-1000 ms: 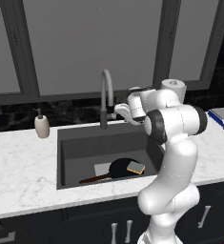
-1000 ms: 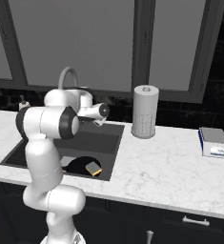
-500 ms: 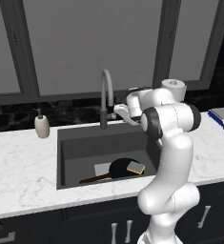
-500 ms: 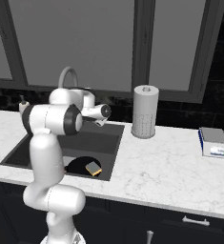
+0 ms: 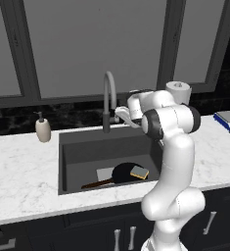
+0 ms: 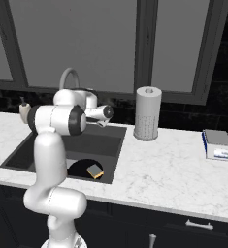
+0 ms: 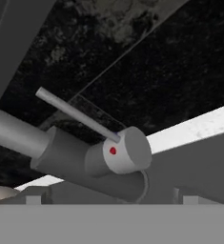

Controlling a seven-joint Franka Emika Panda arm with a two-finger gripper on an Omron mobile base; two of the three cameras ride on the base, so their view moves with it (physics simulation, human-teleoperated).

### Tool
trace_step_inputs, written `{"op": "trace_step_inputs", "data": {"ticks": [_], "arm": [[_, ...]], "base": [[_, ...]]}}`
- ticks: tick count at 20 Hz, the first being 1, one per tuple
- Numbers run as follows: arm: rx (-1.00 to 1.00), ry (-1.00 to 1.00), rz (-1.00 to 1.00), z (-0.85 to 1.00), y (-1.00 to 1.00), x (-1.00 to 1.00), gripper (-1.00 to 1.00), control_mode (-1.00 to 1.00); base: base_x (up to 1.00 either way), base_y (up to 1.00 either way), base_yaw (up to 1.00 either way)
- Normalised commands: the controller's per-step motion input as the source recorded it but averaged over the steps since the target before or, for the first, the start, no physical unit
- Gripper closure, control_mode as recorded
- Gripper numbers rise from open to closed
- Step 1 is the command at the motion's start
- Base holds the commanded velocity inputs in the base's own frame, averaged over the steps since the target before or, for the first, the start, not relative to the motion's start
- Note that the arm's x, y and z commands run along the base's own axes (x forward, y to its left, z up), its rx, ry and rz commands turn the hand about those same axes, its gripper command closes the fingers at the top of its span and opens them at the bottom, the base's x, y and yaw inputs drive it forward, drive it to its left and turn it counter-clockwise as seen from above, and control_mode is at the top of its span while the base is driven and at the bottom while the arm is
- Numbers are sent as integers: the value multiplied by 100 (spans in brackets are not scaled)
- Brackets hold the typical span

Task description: Pick the pan and sponge and place them into the sink. Then turn on the water.

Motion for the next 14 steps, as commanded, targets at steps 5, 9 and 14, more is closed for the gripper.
{"op": "trace_step_inputs", "data": {"ticks": [5, 9, 14], "arm": [[0, 0, 0, -6, 10, 24, -100, -100], [0, 0, 0, -9, 0, 30, -100, -100], [0, 0, 0, -12, 0, 28, -100, -100]], "base": [[0, 0, 0], [0, 0, 0], [0, 0, 0]]}}
